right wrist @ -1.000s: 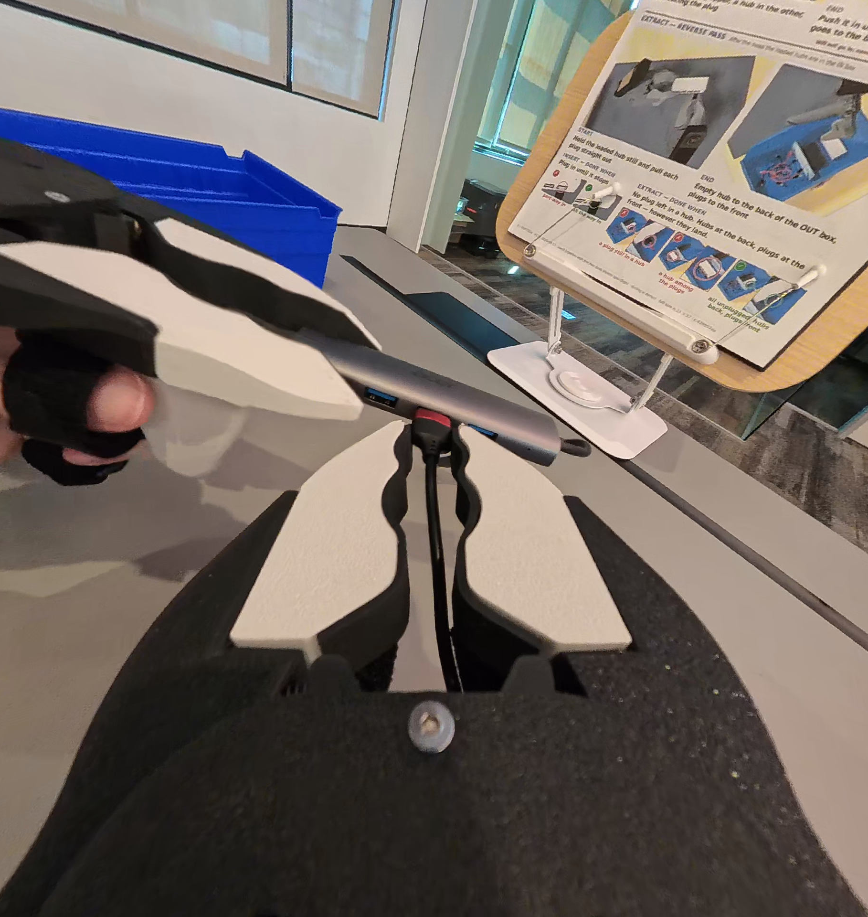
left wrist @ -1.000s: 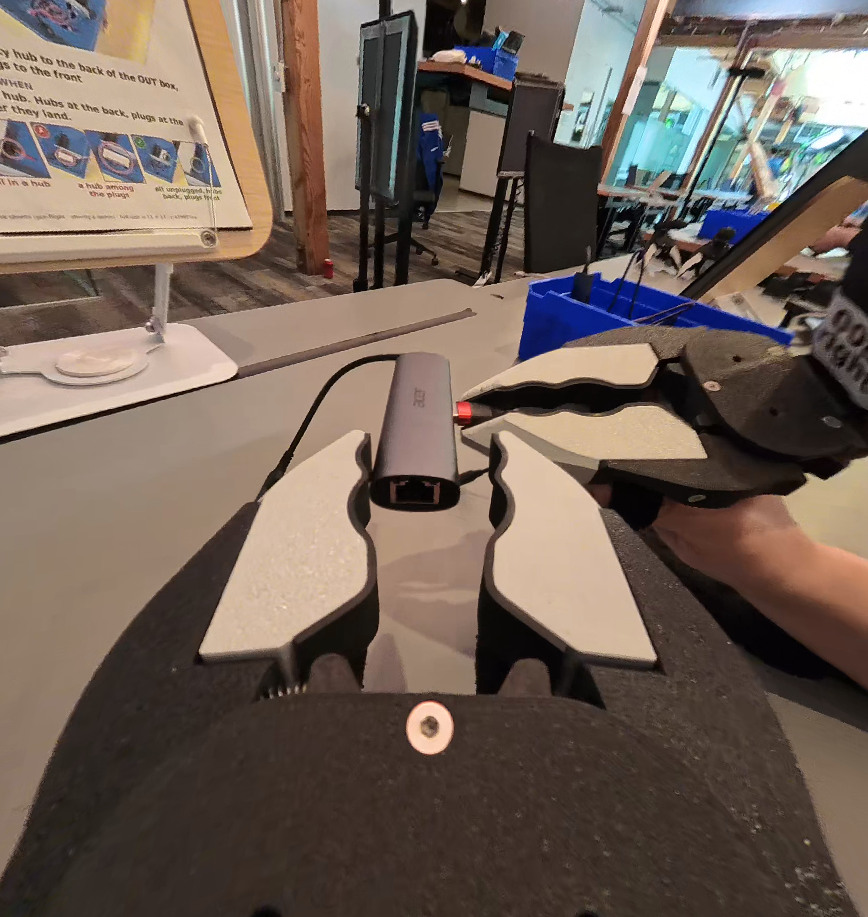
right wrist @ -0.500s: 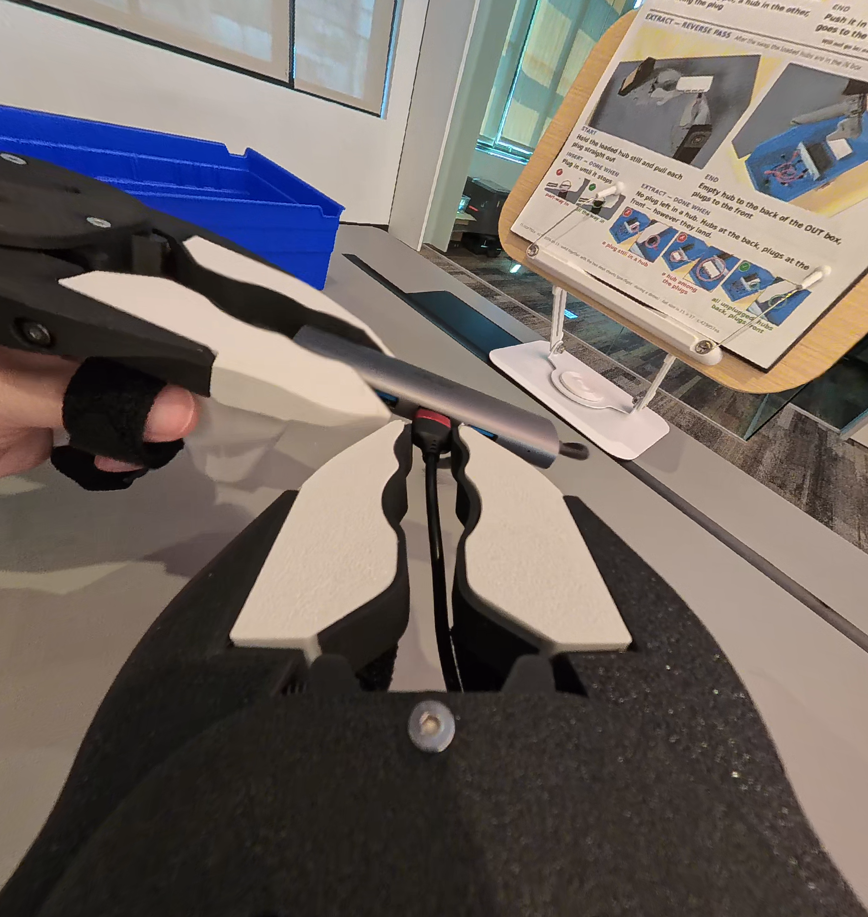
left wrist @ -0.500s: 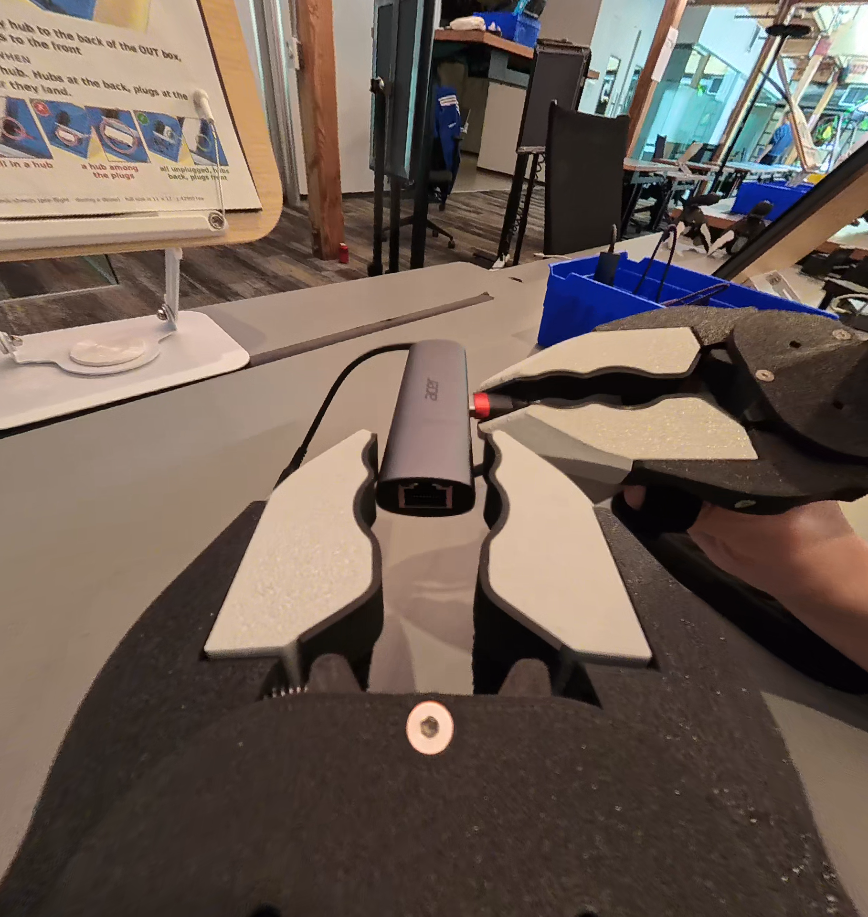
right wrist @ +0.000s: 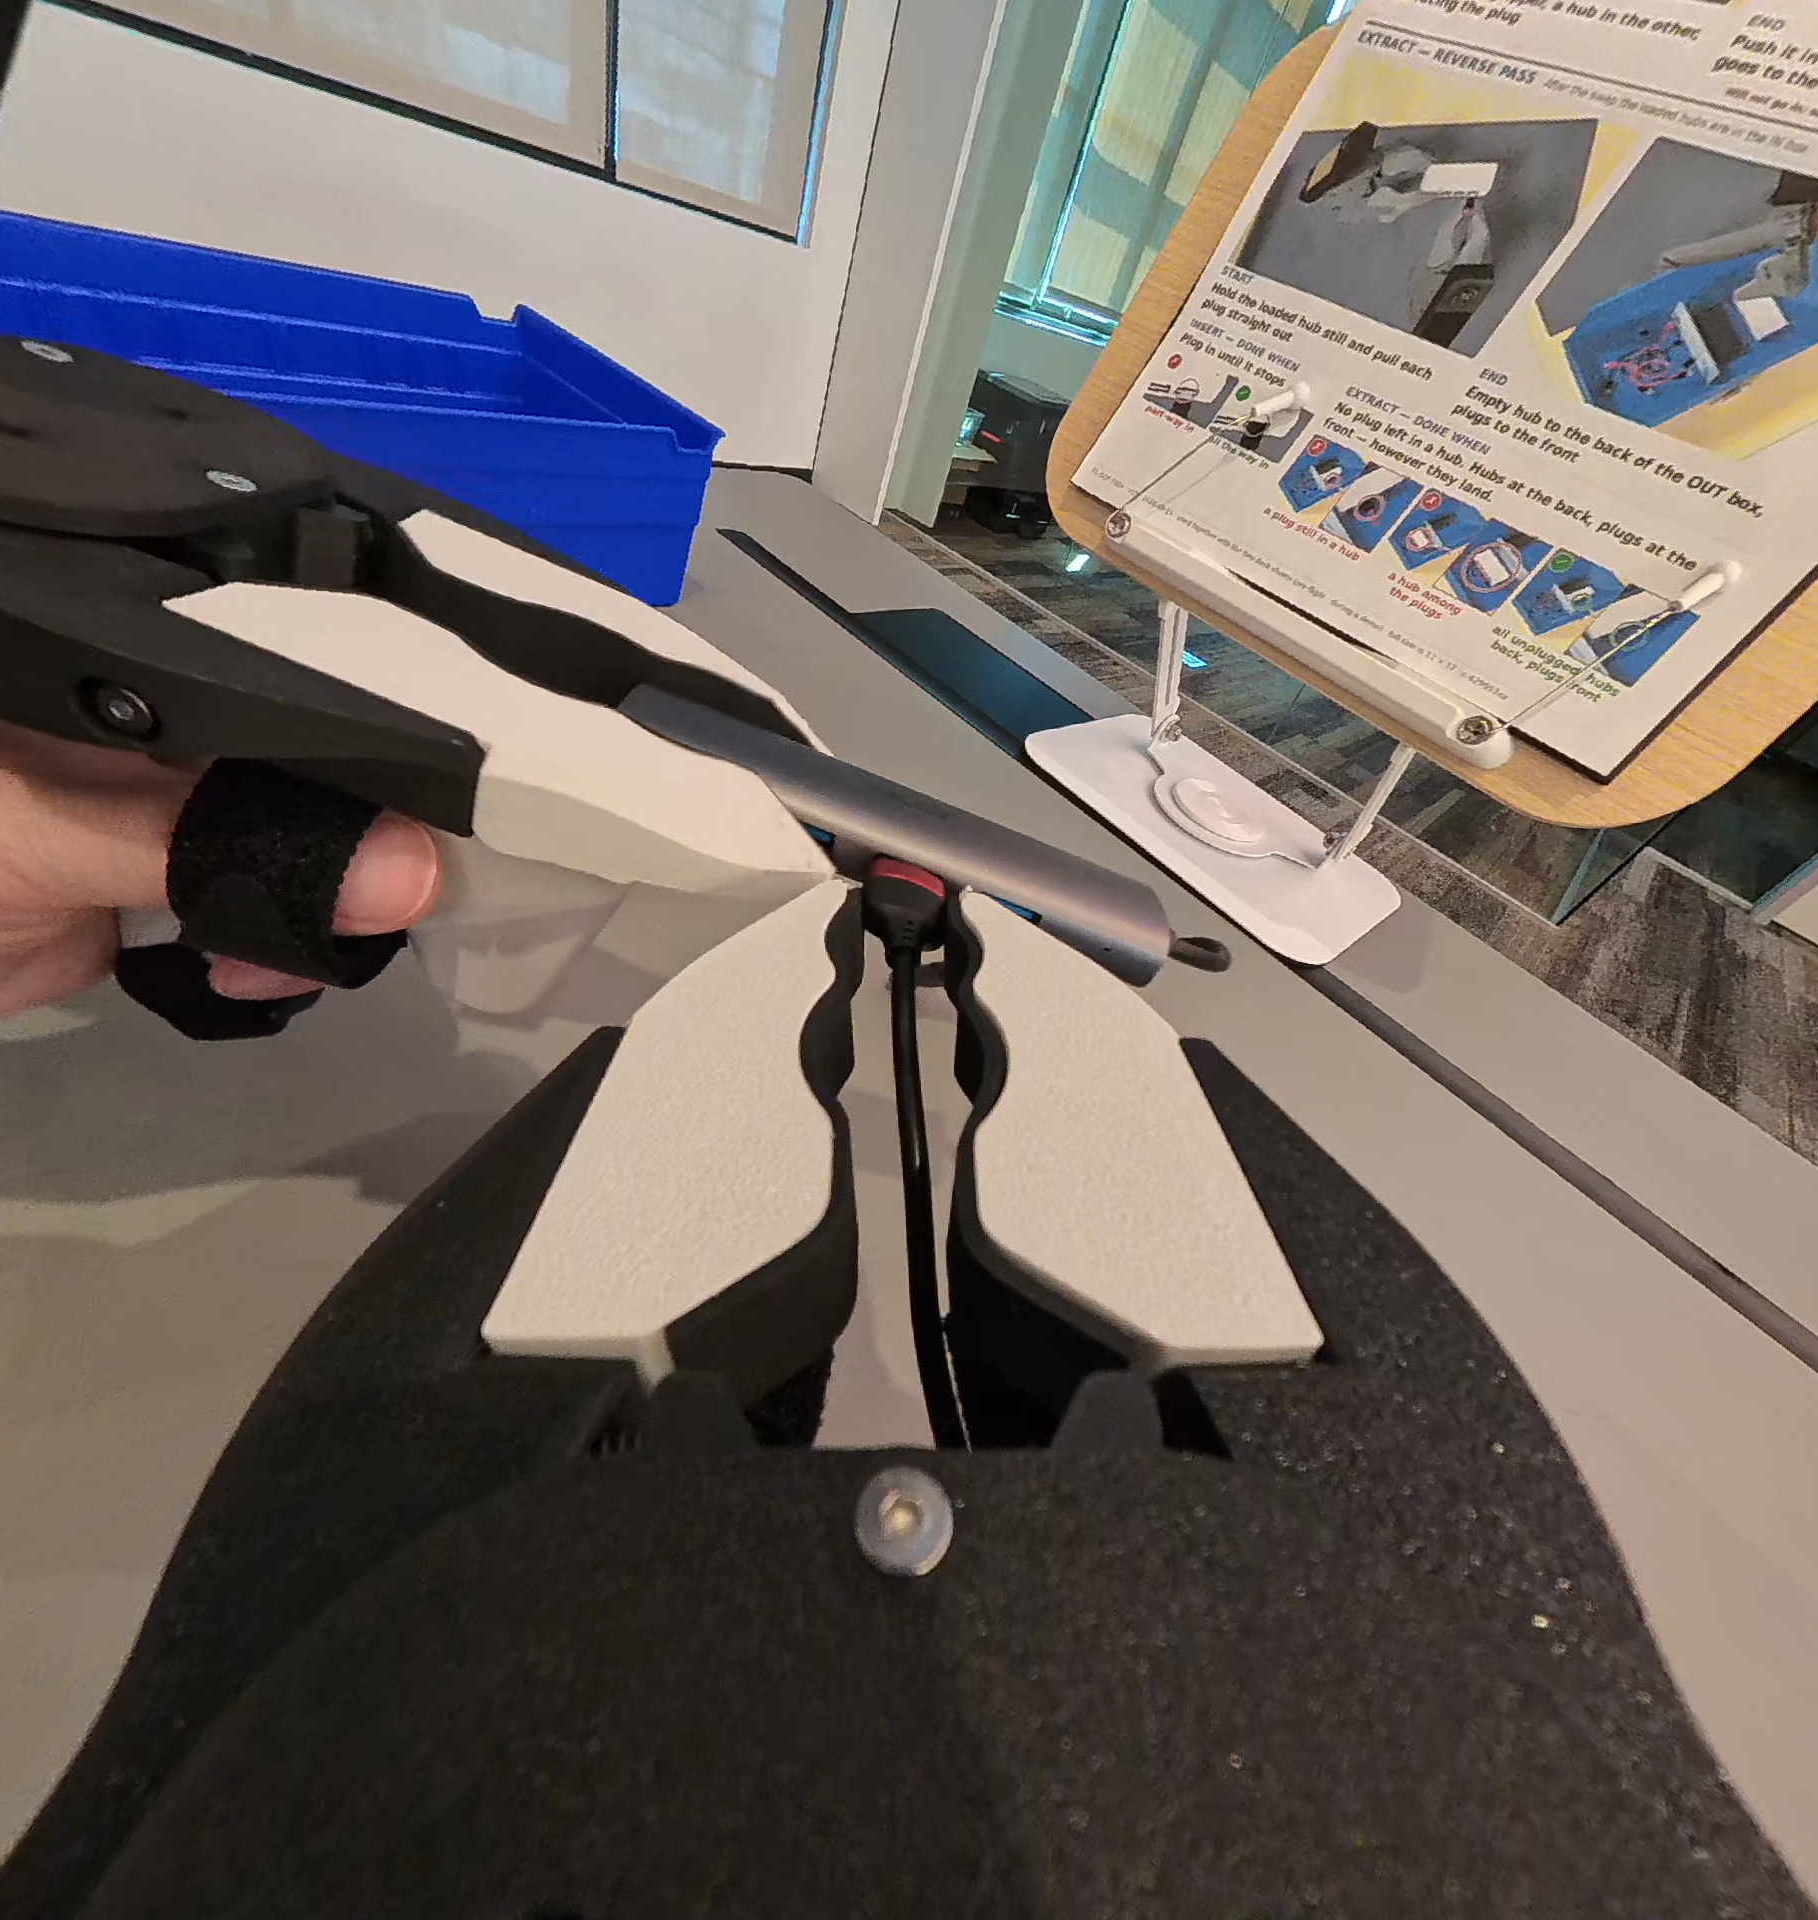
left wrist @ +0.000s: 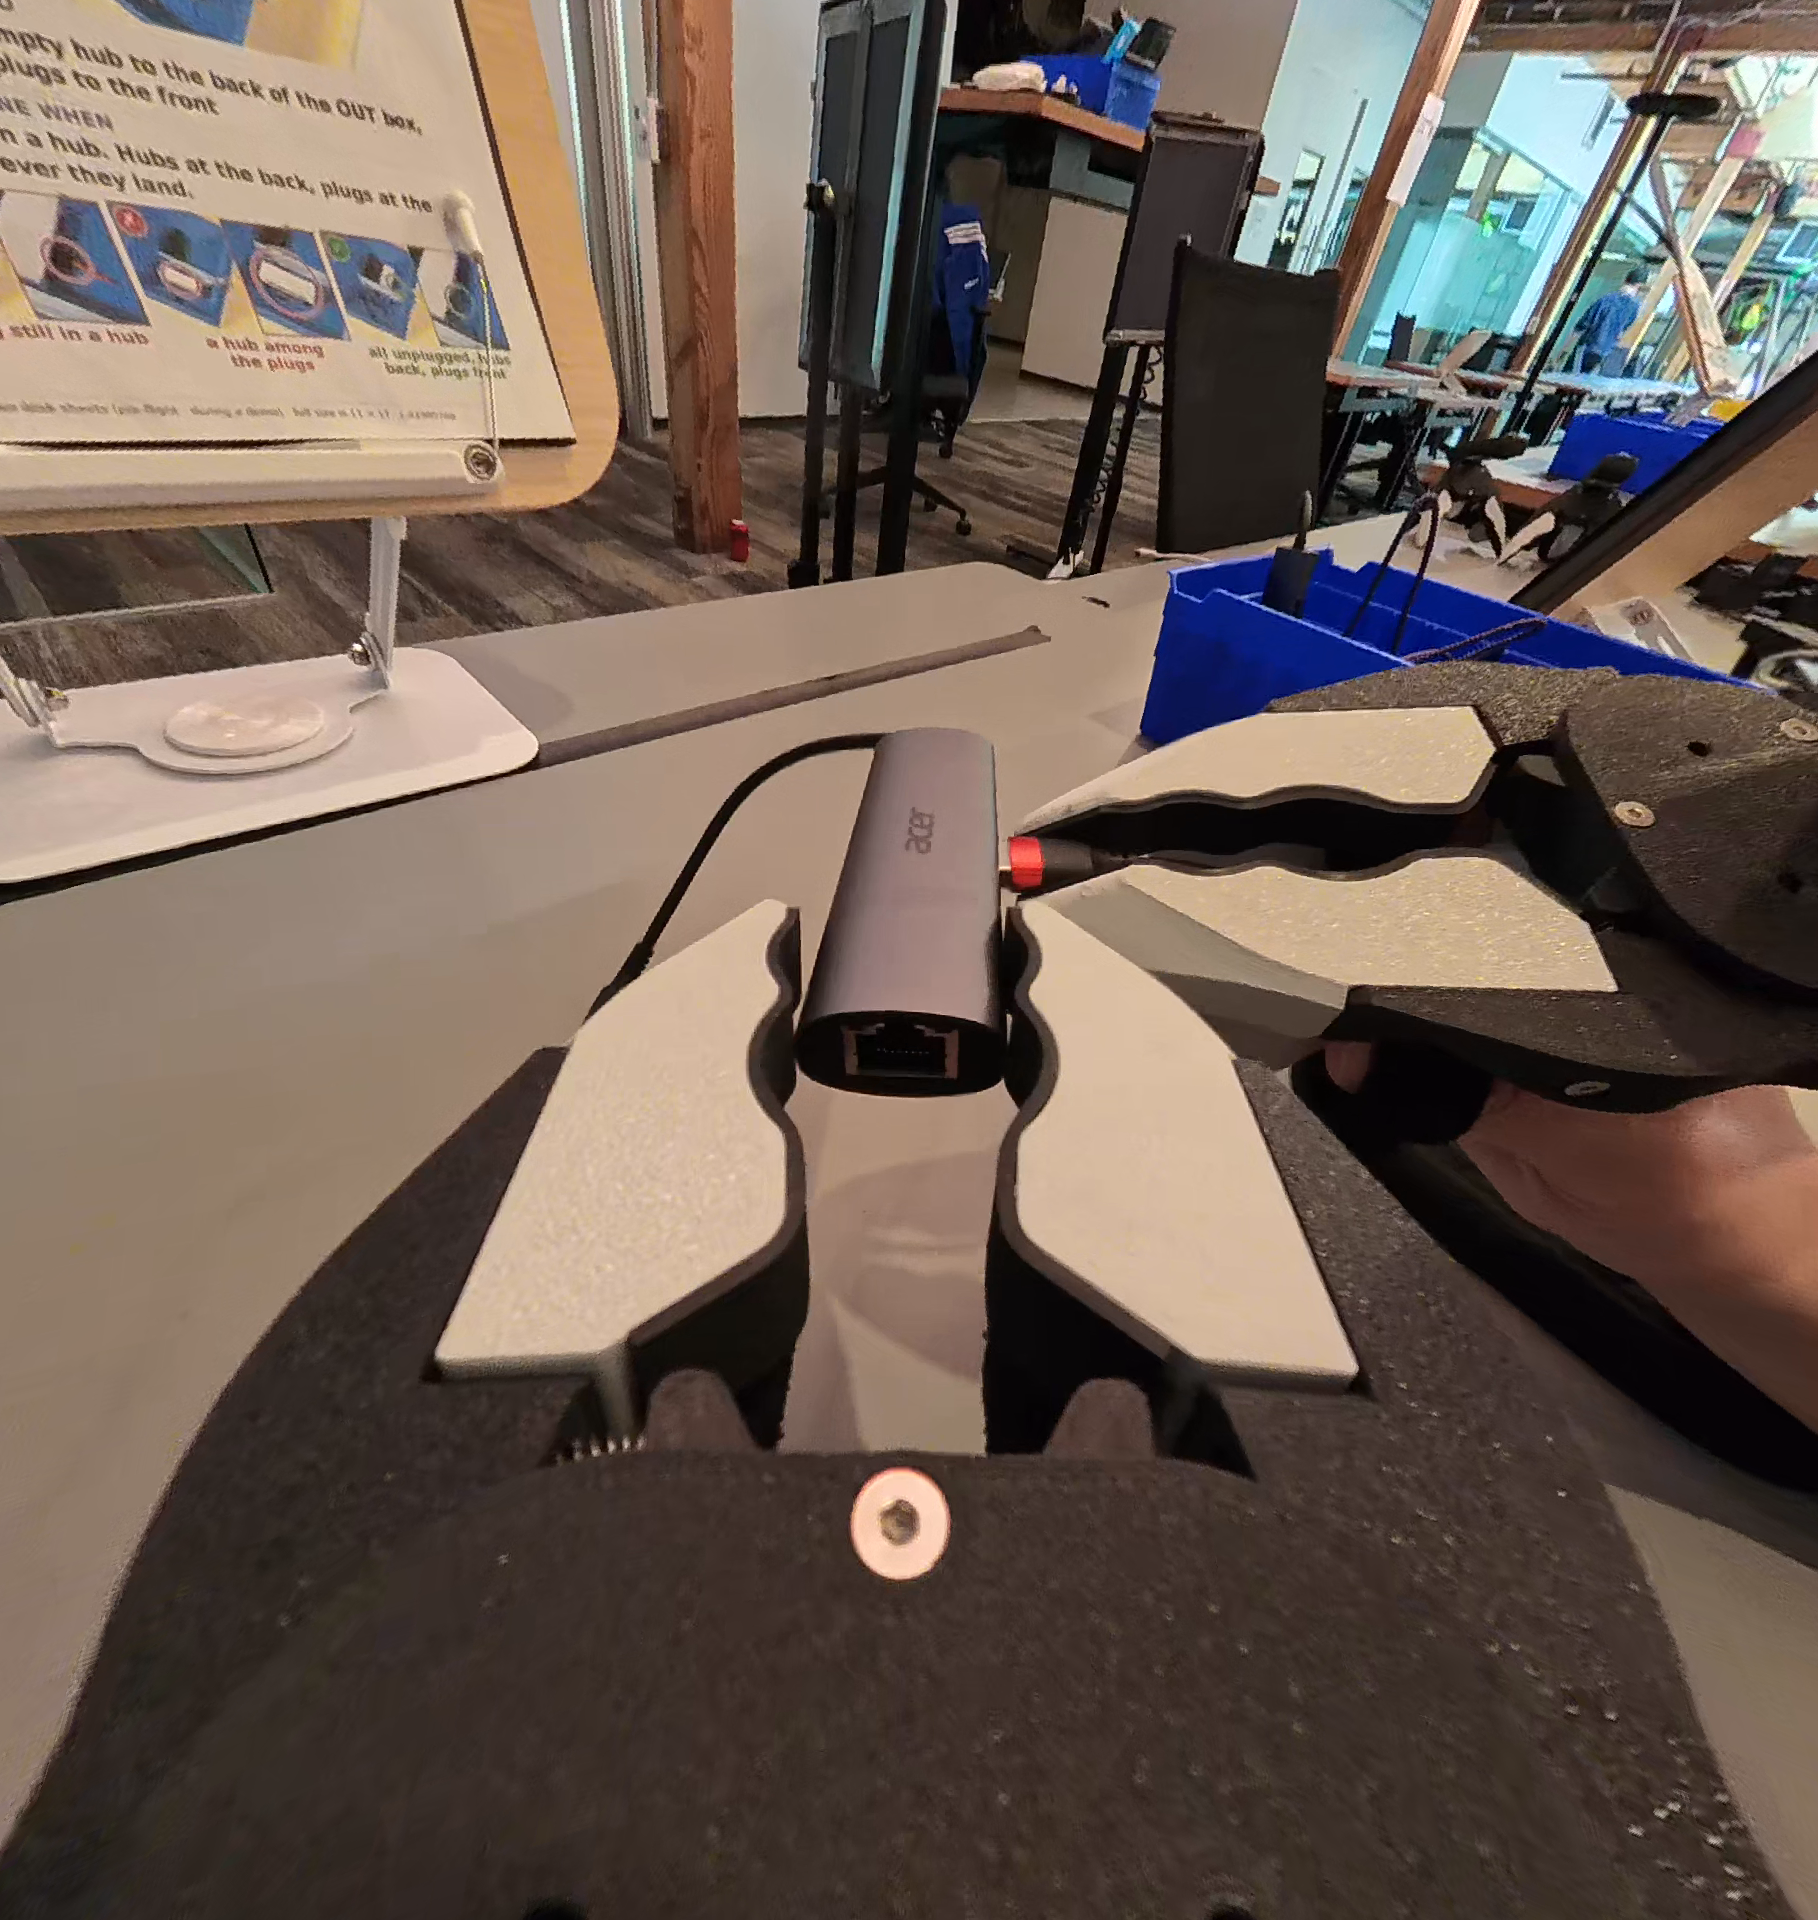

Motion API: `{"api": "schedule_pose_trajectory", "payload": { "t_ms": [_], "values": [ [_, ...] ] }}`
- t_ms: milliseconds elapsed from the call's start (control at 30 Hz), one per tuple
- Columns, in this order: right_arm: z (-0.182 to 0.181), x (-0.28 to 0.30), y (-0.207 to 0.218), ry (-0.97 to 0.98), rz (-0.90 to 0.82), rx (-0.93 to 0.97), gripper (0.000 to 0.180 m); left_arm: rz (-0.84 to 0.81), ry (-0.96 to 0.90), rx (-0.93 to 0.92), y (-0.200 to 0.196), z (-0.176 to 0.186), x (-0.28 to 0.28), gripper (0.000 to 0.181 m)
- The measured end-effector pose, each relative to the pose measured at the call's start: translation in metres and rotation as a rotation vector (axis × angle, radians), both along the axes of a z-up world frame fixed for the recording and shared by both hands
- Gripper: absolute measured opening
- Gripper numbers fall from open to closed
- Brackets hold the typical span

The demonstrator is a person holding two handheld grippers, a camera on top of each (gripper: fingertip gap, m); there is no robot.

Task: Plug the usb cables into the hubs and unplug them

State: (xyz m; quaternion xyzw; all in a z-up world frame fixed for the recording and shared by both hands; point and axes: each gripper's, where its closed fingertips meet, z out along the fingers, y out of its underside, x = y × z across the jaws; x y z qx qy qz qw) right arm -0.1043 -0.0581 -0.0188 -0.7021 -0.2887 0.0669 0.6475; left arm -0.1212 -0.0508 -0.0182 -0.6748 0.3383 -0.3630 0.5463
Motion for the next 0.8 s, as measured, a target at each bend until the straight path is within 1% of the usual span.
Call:
{"api": "schedule_pose_trajectory", "payload": {
  "t_ms": [433, 567, 700, 800],
  "values": [
    [-0.003, -0.003, 0.0, 0.024, 0.028, -0.024, 0.014, 0.003, -0.004, 0.017, 0.0, 0.001, -0.003, 0.036],
    [-0.007, -0.007, 0.0, 0.074, 0.055, -0.061, 0.014, 0.035, 0.018, 0.077, 0.0, 0.004, -0.005, 0.036],
    [-0.01, -0.01, 0.002, 0.115, 0.063, -0.091, 0.016, 0.05, 0.0, 0.092, 0.002, 0.008, -0.007, 0.036],
    [-0.013, -0.011, 0.003, 0.199, 0.078, -0.144, 0.018, 0.056, 0.004, 0.103, 0.003, 0.007, -0.007, 0.036]
  ]
}}
